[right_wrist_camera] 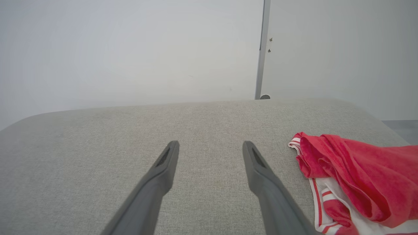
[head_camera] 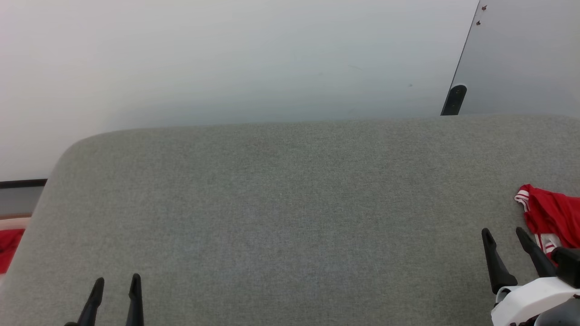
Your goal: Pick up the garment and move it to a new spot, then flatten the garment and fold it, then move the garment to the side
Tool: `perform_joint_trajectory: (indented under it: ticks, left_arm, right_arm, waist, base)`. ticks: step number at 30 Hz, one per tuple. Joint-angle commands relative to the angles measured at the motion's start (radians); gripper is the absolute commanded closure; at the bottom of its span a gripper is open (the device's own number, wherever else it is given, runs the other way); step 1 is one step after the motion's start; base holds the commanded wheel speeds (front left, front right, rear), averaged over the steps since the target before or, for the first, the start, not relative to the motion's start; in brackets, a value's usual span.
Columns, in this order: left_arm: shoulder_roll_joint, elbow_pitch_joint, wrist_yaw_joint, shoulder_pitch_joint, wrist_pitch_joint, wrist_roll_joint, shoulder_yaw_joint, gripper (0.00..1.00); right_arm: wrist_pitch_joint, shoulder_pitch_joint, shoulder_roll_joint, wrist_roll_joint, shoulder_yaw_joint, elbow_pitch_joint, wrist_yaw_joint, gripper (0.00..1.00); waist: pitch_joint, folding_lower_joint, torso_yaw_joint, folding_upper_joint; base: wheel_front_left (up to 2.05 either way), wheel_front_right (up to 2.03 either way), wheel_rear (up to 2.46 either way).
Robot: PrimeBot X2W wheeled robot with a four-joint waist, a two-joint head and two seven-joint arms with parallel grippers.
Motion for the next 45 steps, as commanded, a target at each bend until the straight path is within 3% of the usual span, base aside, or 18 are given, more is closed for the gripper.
perform_joint_trajectory:
  ticks: [1, 14, 26, 42, 43, 45]
  left_arm:
    - [0.001, -0.002, 0.003, 0.006, 0.001, 0.003, -0.001, 0.00]
    - [-0.004, -0.006, 0.006, 0.003, 0.001, 0.001, 0.001, 0.00]
    - [-0.004, 0.003, 0.005, -0.015, 0.001, 0.002, -0.007, 0.00]
    - [0.002, 0.019, 0.012, -0.023, 0.001, 0.010, -0.006, 0.00]
    - [0.000, 0.019, 0.010, -0.015, 0.000, 0.005, -0.007, 1.00]
    - [-0.007, 0.033, 0.010, -0.011, 0.000, 0.004, -0.010, 1.00]
  right_arm:
    - [0.004, 0.011, 0.003, -0.005, -0.004, -0.009, -0.002, 0.00]
    - [-0.002, 0.019, 0.015, -0.008, -0.005, -0.035, -0.002, 0.00]
    - [-0.103, 0.022, 0.046, -0.030, -0.027, -0.033, -0.002, 0.00]
    - [-0.133, 0.022, 0.048, -0.040, -0.012, -0.025, -0.002, 0.00]
    - [-0.126, 0.011, 0.046, -0.040, -0.013, -0.026, 0.000, 1.00]
    - [-0.124, 0.016, 0.049, -0.040, -0.013, -0.012, 0.000, 1.00]
  waist:
    - [0.000, 0.0000, 0.000, 0.0000]
    - [0.001, 0.0000, 0.002, 0.0000]
    - [0.008, 0.0000, 0.005, 0.0000]
    - [0.005, 0.0000, 0.000, 0.0000]
    - [0.005, 0.0000, 0.000, 0.0000]
    - [0.005, 0.0000, 0.000, 0.0000]
  base:
    - [0.00, 0.00, 0.00]
    - [0.00, 0.00, 0.00]
    - [0.00, 0.00, 0.00]
    - [0.00, 0.00, 0.00]
    - [0.00, 0.00, 0.00]
    - [0.00, 0.00, 0.00]
